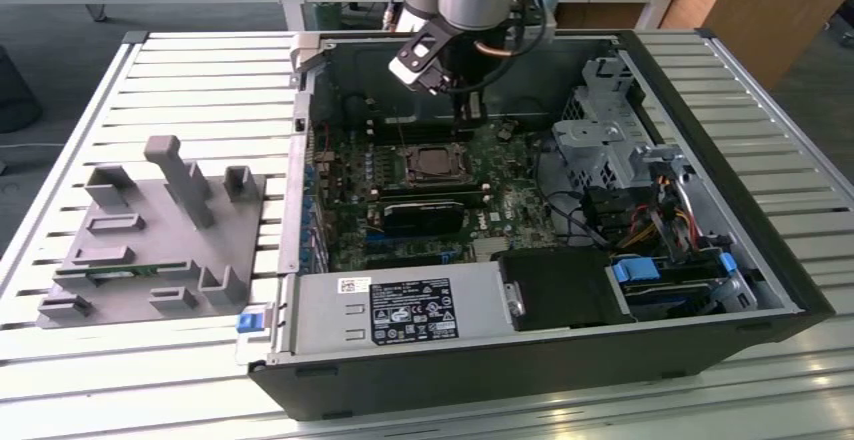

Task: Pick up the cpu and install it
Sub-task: 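Close the cpu cover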

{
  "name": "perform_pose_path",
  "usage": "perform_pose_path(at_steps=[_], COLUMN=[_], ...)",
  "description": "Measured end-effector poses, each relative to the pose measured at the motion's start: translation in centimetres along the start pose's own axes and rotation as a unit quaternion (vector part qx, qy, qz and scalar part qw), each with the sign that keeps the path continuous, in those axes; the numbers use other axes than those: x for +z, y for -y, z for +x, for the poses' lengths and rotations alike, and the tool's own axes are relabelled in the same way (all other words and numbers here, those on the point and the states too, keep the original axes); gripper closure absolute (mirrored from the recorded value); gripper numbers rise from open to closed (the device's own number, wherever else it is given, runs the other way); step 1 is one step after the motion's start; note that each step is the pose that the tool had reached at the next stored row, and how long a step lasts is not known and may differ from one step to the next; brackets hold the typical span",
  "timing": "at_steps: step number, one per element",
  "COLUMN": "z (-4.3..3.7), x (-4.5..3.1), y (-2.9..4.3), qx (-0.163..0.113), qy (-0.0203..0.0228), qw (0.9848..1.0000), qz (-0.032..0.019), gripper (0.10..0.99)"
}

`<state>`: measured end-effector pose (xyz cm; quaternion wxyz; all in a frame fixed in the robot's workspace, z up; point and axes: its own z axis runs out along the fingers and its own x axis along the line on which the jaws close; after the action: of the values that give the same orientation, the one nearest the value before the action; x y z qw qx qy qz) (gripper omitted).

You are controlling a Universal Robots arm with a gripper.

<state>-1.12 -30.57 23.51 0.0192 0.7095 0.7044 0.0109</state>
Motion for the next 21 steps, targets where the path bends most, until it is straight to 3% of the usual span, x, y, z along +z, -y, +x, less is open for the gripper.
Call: perform_pose_path(at_steps=[21], z=[-0.01], x=[0.16], y=[2.56], qx=[0.0], qy=[0.0], qw=[1.0], qz=[-0.0001], gripper=[0.976])
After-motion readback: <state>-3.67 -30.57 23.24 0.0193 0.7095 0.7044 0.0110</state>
